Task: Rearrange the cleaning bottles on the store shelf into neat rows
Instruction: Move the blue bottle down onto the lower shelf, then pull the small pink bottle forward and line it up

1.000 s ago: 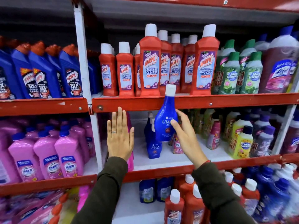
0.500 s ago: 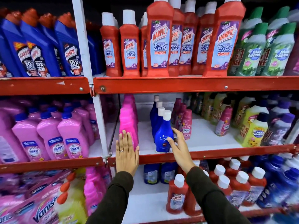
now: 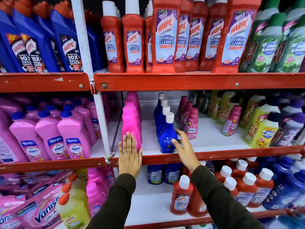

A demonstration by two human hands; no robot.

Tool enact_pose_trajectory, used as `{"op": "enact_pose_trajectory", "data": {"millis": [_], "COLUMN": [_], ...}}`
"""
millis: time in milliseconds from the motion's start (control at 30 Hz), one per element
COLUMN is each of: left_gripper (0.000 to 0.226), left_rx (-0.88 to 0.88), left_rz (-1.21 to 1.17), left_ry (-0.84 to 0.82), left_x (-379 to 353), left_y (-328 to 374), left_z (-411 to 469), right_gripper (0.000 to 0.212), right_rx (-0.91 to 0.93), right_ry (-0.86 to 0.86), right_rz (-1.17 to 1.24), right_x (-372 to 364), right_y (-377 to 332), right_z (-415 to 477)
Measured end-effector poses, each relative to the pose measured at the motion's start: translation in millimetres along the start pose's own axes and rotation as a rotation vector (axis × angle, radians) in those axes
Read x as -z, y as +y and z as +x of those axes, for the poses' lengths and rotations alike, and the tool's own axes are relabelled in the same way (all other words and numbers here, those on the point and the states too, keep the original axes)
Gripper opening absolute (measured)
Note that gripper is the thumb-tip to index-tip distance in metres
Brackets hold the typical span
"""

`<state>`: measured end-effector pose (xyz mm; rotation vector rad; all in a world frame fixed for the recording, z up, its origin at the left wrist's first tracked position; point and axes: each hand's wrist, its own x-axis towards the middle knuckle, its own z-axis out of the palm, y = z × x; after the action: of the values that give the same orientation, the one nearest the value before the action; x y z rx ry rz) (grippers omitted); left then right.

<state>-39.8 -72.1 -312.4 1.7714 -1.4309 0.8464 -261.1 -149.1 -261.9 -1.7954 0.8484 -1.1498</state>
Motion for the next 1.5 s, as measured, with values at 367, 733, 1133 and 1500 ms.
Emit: {"op": "enact_pose_trajectory", "data": {"millis": [367, 733, 1133, 1500], "left_gripper": [0.078, 0.079, 0.076, 0.074], "left_rx": [0.006, -0.046, -0.094, -0.104], "left_rz": [0.009, -0.116, -0.013, 0.021], "left_ry": [-0.031, -0.006, 0.024, 0.037], "left_x": [4, -19, -46, -46], "left_y": [7, 118, 128, 128], "left_z": [-1, 20, 17, 16], "right_gripper": [0.046, 0.042, 0.068, 0.055], "right_rx": [0.019, 0.138, -0.203, -0.220], "right_ry": [0.026, 0.556, 0.576, 0.578], "right_rz": [0.052, -0.162, -0.216, -0.184], "right_x": [3, 113, 225, 237], "right_y": [1, 10, 51, 55], "right_z": [-3, 4, 78, 80]}}
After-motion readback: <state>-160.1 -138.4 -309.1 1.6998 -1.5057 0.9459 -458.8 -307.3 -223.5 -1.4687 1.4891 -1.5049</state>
